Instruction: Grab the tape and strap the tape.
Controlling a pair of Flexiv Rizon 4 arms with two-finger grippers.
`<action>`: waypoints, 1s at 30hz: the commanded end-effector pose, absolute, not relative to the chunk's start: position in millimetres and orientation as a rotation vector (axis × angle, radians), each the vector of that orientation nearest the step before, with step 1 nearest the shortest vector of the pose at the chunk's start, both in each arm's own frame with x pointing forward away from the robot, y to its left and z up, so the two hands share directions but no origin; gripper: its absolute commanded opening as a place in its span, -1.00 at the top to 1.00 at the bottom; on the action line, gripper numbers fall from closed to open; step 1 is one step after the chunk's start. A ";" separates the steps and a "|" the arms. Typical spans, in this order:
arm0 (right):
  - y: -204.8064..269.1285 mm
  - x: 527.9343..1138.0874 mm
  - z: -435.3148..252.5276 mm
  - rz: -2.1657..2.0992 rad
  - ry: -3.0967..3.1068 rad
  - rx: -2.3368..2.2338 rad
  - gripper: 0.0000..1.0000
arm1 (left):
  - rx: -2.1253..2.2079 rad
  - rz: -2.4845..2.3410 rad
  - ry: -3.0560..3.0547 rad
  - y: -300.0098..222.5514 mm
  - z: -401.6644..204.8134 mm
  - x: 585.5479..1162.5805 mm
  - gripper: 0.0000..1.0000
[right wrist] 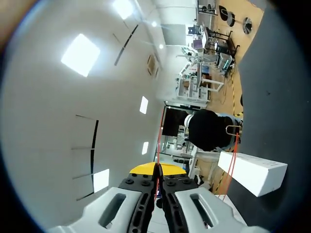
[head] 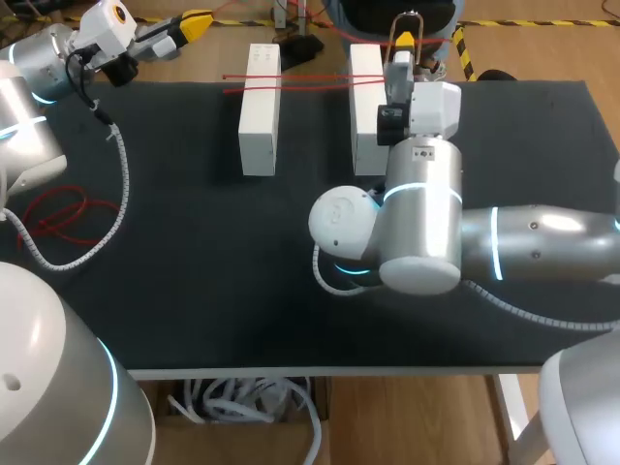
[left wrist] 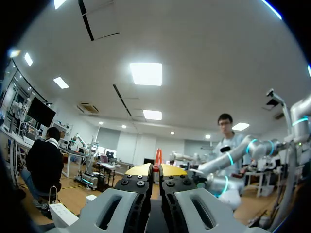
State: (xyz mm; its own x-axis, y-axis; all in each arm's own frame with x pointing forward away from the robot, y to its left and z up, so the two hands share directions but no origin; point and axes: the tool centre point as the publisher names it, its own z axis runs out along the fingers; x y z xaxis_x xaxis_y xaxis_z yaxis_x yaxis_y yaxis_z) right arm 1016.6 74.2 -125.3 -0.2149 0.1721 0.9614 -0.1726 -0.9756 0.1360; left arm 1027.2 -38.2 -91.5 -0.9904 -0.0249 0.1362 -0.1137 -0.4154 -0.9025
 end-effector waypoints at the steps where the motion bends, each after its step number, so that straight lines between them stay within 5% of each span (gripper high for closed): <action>1: 69.5 1016.2 -121.9 2.288 0.013 1.821 1.00 | 0.197 2.592 -1.668 -38.4 -91.7 1027.4 1.00; 30: 69.5 1016.2 -121.9 2.288 0.013 1.821 1.00 | -0.015 1.954 -2.556 -51.6 -79.2 1026.5 1.00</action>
State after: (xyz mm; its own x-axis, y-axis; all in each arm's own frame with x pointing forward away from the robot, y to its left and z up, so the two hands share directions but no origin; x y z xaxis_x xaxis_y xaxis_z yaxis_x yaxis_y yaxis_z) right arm 1016.4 71.7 -124.5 -0.2150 0.1734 0.9611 -0.1675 -0.9761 0.1386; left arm 1034.0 -49.0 -88.2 -0.9987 -0.0197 -0.0468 0.0450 0.0851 -0.9954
